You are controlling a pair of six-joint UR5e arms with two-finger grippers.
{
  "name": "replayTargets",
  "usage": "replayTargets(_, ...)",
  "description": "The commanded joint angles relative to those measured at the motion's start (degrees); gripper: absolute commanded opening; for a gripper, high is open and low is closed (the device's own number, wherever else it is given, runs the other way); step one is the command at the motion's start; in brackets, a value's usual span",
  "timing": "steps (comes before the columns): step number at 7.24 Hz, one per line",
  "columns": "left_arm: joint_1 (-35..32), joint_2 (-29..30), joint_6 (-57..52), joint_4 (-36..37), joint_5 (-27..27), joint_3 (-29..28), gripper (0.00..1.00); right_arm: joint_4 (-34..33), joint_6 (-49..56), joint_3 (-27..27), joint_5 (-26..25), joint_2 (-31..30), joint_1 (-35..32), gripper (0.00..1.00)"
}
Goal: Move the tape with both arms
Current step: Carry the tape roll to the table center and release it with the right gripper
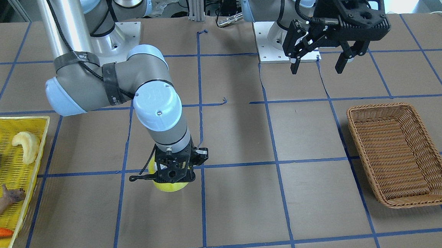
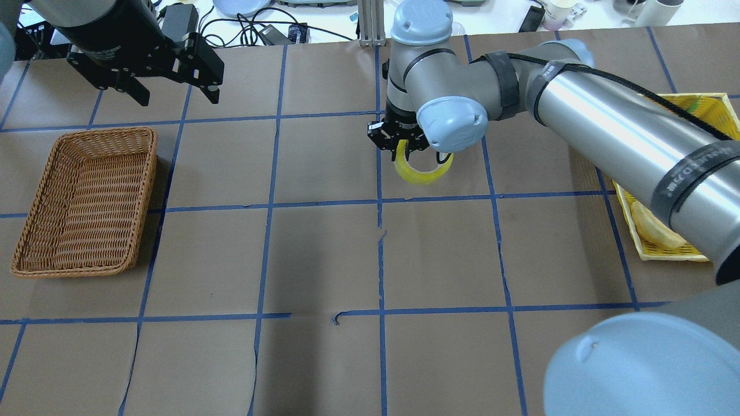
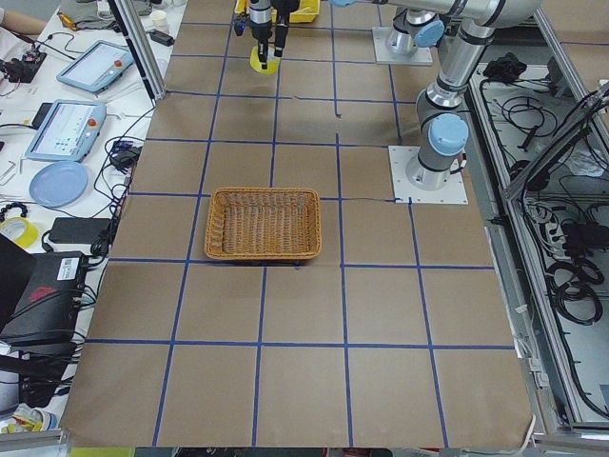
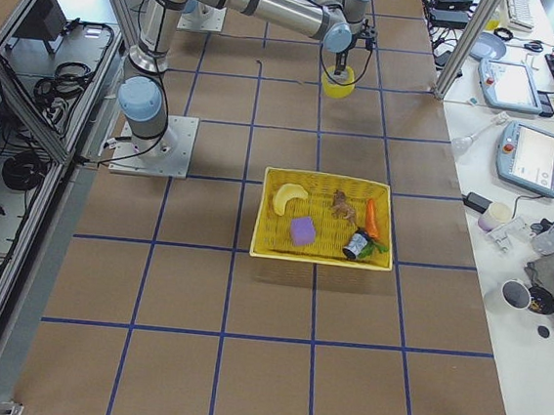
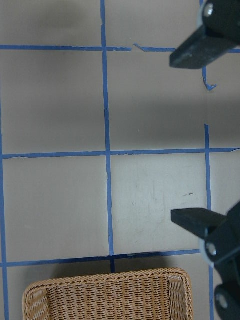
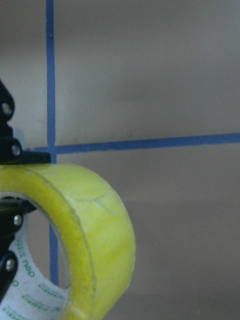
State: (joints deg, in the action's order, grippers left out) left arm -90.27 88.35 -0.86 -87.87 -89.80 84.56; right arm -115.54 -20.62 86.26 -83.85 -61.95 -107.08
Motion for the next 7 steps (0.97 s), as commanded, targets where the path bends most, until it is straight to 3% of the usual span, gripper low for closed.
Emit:
replayTargets(1,0.0,0.0,0.1,0.0,0.0,0.1,1.00,-1.0,-3.7,-0.3,5.4,2.7,-1.7,0.00)
replayTargets(3,-0.2,0.0,0.1,0.0,0.0,0.2,1.00,-4.1,-2.9,-0.9,8.1,7.3,-1.7,0.00)
replayTargets(6,0.0,0.0,0.0,0.0,0.2,0.0,1.00,-4.1,-3.0,-8.1,7.2,10.6,-1.6,0.00)
replayTargets(7,0.0,0.0,0.0,-0.1,0.1,-0.2,1.00,-4.3,-3.1,-8.4,4.7,10.4,-1.5,0.16)
